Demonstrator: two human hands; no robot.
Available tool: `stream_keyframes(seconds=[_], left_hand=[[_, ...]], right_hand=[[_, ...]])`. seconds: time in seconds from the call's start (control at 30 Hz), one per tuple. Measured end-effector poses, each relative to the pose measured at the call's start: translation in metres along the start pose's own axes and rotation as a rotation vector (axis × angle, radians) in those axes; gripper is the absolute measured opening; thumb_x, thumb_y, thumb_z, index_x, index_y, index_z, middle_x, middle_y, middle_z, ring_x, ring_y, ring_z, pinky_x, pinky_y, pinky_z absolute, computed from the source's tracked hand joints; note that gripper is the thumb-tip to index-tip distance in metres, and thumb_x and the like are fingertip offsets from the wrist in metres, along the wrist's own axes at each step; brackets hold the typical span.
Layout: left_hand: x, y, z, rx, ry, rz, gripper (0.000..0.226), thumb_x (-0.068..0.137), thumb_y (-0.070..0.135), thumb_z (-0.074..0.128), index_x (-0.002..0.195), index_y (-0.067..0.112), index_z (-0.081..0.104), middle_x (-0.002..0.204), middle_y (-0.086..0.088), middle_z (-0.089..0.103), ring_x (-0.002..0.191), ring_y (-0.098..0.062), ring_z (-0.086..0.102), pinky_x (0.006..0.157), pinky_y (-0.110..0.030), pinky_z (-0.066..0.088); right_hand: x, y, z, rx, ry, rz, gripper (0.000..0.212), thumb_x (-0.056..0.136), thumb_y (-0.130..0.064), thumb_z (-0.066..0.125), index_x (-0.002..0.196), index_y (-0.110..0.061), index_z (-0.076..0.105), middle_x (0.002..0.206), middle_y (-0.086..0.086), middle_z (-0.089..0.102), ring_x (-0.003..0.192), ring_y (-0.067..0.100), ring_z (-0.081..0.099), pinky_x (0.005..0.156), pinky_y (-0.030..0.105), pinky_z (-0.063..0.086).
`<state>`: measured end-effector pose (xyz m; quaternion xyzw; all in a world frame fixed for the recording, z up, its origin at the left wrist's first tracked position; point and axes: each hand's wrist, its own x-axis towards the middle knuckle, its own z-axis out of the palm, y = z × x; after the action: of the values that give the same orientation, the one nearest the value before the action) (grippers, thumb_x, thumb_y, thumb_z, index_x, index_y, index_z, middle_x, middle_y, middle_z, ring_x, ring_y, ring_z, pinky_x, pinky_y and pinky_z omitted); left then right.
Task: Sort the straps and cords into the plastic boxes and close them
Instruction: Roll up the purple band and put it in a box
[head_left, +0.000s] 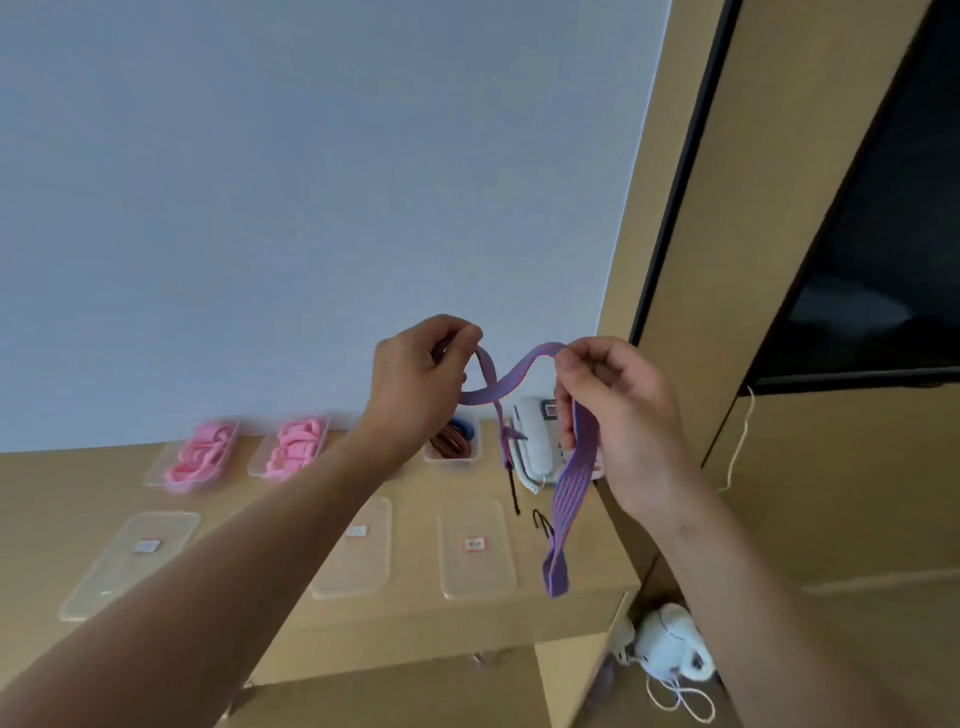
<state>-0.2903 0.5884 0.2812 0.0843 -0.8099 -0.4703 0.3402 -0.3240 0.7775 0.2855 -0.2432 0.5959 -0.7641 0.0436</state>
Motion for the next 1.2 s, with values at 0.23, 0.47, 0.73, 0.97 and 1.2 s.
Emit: stream_keyframes(seconds=[0.23, 0.47, 0.73, 0.97, 1.2], left_hand=[[-0.053, 0.075, -0.042, -0.219, -0.066, 0.052, 0.015, 0.099, 0.021, 0.060, 0.093, 0.021, 0.073, 0.073, 0.011, 0.071, 0.062, -0.009, 0.068, 0.062, -0.022, 0.057], [-0.095, 0.128, -0.038, -0.536, -0.268, 0.020, 0.015, 0.101, 0.006, 0.058, 0.098, 0.010, 0.073, 0.075, 0.006, 0.072, 0.066, -0.012, 0.066, 0.067, -0.022, 0.058], [-0.111, 0.133, -0.029, -0.545, -0.379, -0.050, 0.011, 0.099, 0.008, 0.063, 0.106, 0.005, 0.070, 0.084, 0.000, 0.073, 0.070, -0.015, 0.067, 0.067, -0.026, 0.059], [-0.128, 0.103, -0.026, -0.311, -0.618, -0.375, 0.029, 0.090, -0.004, 0.067, 0.116, 0.008, 0.063, 0.085, -0.009, 0.065, 0.064, -0.023, 0.064, 0.057, -0.034, 0.057], [-0.142, 0.096, -0.011, -0.293, -0.630, -0.402, 0.023, 0.099, 0.013, 0.063, 0.114, -0.005, 0.060, 0.083, -0.012, 0.067, 0.063, -0.027, 0.065, 0.061, -0.040, 0.061]], right_hand=[[-0.085, -0.065, 0.021, -0.041, 0.029, -0.049, 0.016, 0.081, -0.033, 0.071, 0.083, -0.017, 0.070, 0.066, 0.012, 0.058, 0.050, 0.025, 0.046, 0.045, 0.029, 0.040], [-0.140, -0.063, 0.007, 0.024, -0.034, 0.339, 0.032, 0.102, -0.028, 0.055, 0.120, -0.003, 0.061, 0.094, 0.027, 0.072, 0.069, 0.033, 0.067, 0.058, 0.038, 0.057], [-0.121, -0.040, -0.004, 0.265, 0.044, 0.464, 0.038, 0.101, -0.035, 0.054, 0.125, -0.005, 0.057, 0.106, 0.021, 0.075, 0.079, 0.030, 0.071, 0.069, 0.039, 0.060], [-0.092, -0.037, -0.016, 0.302, 0.250, 0.316, 0.035, 0.098, -0.001, 0.056, 0.126, -0.021, 0.064, 0.106, 0.012, 0.067, 0.085, 0.026, 0.069, 0.067, 0.033, 0.058], [-0.093, -0.036, -0.010, 0.069, 0.136, 0.244, 0.087, 0.086, -0.003, 0.073, 0.153, -0.033, 0.027, 0.084, 0.006, 0.077, 0.056, 0.020, 0.066, 0.056, 0.033, 0.055]])
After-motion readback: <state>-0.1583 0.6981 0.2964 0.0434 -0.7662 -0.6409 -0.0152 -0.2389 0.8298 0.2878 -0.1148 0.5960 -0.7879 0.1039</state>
